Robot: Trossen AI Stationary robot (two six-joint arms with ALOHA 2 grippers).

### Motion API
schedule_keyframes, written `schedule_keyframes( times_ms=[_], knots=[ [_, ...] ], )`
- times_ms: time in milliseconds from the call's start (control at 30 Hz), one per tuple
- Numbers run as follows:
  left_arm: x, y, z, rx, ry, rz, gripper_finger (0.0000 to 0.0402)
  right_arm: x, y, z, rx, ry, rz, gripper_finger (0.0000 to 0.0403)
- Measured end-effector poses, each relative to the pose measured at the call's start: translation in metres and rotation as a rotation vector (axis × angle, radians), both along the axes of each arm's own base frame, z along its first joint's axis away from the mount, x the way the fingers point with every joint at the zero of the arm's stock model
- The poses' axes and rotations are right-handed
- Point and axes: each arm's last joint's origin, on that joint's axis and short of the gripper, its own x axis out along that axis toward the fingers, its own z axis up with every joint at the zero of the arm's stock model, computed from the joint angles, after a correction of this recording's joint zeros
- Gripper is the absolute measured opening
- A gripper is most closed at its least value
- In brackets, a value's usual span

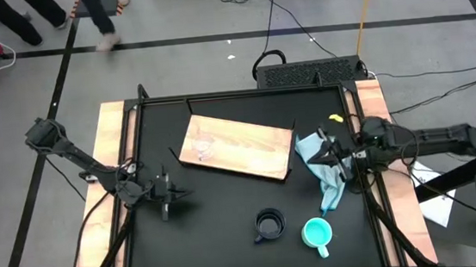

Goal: Stack small to large cups/mugs on shelf
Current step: Put the dark blue mug on the shelf

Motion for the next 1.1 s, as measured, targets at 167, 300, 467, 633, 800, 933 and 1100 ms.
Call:
schedule_keyframes(
  times_ms=[167, 300, 467, 633, 800, 933, 1100],
  knots=[
    [0.000, 0.000, 0.000, 0.009, 0.001, -0.002, 0.0003, 0.033, 0.016, 0.024, -0.001, 0.128, 0.106, 0.0000],
    [0.000, 0.000, -0.001, 0.016, 0.008, -0.003, 0.0003, 0.058, 0.030, 0.041, -0.030, 0.204, 0.129, 0.0000],
    [0.000, 0.000, -0.002, 0.024, 0.019, -0.003, 0.0007, 0.073, 0.047, 0.059, -0.169, 0.258, 0.060, 0.0000],
    [0.000, 0.000, -0.002, 0.017, 0.021, -0.005, 0.0002, 0.078, 0.065, 0.068, -0.244, 0.270, 0.067, 0.0000],
    [0.000, 0.000, -0.002, 0.010, 0.023, -0.020, 0.0016, 0.083, 0.084, 0.073, -0.258, 0.273, 0.123, 0.0000],
    [0.000, 0.000, -0.002, 0.009, 0.022, -0.020, 0.0019, 0.088, 0.098, 0.068, -0.259, 0.307, 0.164, 0.0000],
    [0.000, 0.000, -0.002, 0.005, 0.022, -0.024, 0.0007, 0.098, 0.118, 0.063, -0.246, 0.325, 0.213, 0.0000]
  ],
)
